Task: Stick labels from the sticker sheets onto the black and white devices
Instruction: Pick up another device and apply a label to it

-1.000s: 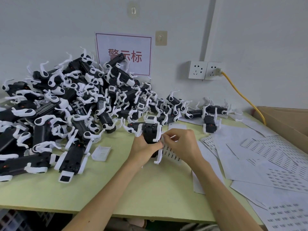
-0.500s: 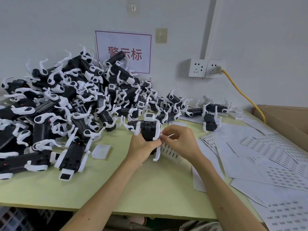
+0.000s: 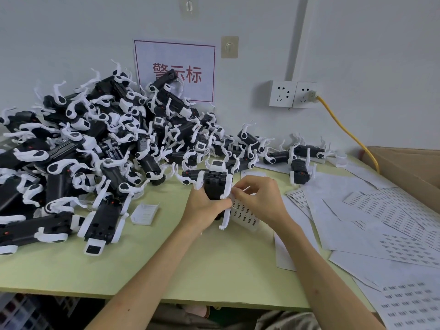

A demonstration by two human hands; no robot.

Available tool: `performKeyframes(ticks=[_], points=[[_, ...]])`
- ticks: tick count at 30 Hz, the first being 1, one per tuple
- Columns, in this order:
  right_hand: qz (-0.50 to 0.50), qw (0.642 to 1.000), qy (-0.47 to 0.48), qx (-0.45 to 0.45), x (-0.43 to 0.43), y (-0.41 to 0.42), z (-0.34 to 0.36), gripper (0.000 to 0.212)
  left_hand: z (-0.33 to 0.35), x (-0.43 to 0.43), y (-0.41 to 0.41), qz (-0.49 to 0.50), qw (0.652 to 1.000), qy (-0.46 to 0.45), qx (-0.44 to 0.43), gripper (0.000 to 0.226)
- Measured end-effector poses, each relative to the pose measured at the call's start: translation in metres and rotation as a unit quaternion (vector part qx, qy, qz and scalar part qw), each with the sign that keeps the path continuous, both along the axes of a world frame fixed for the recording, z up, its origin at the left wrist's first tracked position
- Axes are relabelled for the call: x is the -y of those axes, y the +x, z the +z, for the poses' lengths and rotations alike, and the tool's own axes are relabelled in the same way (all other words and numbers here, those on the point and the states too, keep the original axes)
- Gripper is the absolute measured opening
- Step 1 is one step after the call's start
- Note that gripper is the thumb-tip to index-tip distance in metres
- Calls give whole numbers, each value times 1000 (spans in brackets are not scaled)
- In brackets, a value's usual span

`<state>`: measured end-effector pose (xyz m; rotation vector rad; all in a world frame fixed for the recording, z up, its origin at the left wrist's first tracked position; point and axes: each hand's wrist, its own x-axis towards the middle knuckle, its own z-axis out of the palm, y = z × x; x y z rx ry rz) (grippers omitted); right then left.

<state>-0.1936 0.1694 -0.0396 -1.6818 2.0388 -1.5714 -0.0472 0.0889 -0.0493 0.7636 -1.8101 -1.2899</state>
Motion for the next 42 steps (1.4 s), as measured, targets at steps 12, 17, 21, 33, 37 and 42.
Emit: performKeyframes(ticks=[12, 17, 21, 33, 37, 42], points=[[-49, 994, -54, 86, -3, -8, 6, 18, 3, -1, -4, -6, 997, 66, -24, 19], [-14, 985, -51, 162, -3, -12, 6, 18, 2, 8, 0, 64, 988, 124, -64, 15], [6, 984, -39, 171, -2, -10, 7, 33, 7, 10, -1, 25, 972, 178, -153, 14], [46, 983, -53, 168, -1, -11, 4, 36, 10, 6, 0, -75, 958, 225, -162, 35], [40, 985, -49, 159, -1, -10, 4, 26, 12, 4, 1, -83, 958, 224, -162, 33], [20, 989, -32, 140, 0, -6, 4, 15, 13, 1, 1, -95, 955, 223, -170, 32]])
